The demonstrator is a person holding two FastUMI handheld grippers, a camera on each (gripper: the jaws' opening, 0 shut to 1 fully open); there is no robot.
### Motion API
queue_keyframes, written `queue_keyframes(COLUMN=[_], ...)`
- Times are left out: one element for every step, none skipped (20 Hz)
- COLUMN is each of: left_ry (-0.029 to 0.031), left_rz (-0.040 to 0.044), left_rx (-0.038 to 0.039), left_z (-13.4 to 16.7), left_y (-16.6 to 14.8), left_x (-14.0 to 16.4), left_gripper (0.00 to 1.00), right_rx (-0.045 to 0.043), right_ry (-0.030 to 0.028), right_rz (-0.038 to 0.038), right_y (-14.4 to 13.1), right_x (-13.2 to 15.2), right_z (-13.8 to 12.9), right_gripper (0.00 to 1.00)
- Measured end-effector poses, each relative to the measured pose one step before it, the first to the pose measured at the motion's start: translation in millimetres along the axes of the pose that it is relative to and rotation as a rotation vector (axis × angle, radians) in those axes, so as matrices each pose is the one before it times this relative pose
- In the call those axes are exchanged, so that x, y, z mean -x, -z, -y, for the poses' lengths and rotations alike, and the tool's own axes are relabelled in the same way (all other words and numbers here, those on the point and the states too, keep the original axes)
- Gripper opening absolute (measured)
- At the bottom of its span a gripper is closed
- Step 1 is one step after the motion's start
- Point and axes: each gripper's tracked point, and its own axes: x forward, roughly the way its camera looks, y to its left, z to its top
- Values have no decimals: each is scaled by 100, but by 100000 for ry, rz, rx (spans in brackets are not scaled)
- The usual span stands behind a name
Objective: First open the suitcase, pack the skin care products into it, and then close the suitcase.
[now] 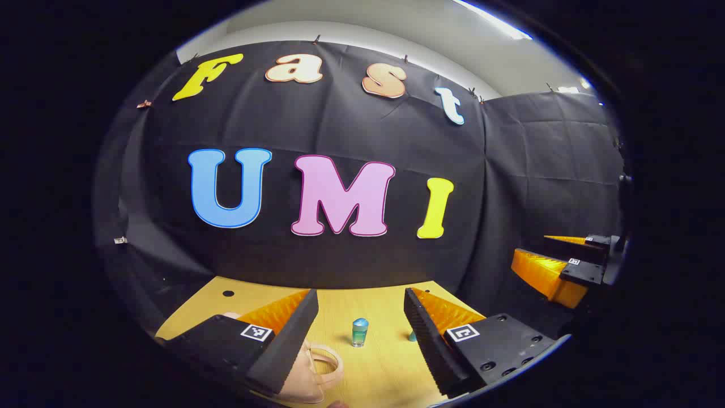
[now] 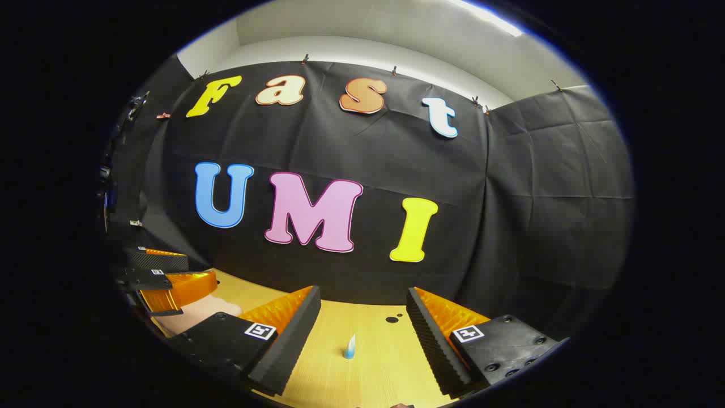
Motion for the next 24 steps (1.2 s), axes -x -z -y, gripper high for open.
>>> queue_keyframes(left_ry=[128,426,807,-123,-246,-137,-117,264,-162,-83,-204,-70,449,80,304,542,918,1000,1064,1061,2045,1717,-937,-567], left_rz=[-42,-217,-961,-1113,-1371,-1295,-873,-382,-77,173,674,909,456,-368,-807,-1227,-1673,-2127,-3062,-3564,-2735,-2432,-2017,-1886], left_rx=[-312,281,377,-222,-457,-120,603,775,428,70,-119,87,333,175,88,64,449,844,1001,996,1203,1500,1421,1048], left_z=[107,189,279,92,-62,16,-92,16,-63,-111,-13,-99,107,74,15,74,121,85,85,31,181,314,-221,-239], left_y=[161,65,260,425,334,469,195,24,-210,58,-226,-229,-61,380,320,403,501,866,793,1099,765,693,610,695], left_x=[-46,-53,-27,-197,-238,-232,-127,-96,31,-65,15,109,-174,-105,-33,-47,-50,-165,-188,-232,-13,-212,-165,-432], left_gripper=[96,96,96,96,96,96,96,96,96,96,96,96,96,96,96,96,96,96,96,96,96,96,96,96], right_rx=[443,815,910,796,1327,1492,1150,549,133,-133,-359,-917,-729,-574,-265,-68,277,566,423,41,-381,-784,-1005,-1106], right_ry=[-209,118,208,493,443,441,265,142,121,87,234,245,207,514,170,61,105,78,-136,-492,-854,-1122,-1141,-1299], right_rz=[517,-74,-236,111,95,106,97,192,359,150,-150,-297,-580,-830,-408,97,174,276,314,299,-80,-530,-535,16], right_y=[-218,90,21,-58,1,1,-31,-45,-38,-75,60,113,92,305,18,-91,-74,-78,-53,31,179,275,264,270], right_x=[1,-95,-38,-25,142,92,75,93,55,16,36,-35,-111,-144,-76,-52,-10,-130,-58,-176,-226,-285,-243,-320], right_z=[-100,1,-26,73,95,84,51,90,82,25,18,29,-82,11,-69,-92,-36,-34,-72,-139,-205,-202,-75,-3], right_gripper=[94,94,94,96,96,96,96,96,96,94,96,96,96,96,96,96,96,96,94,94,94,96,96,94])
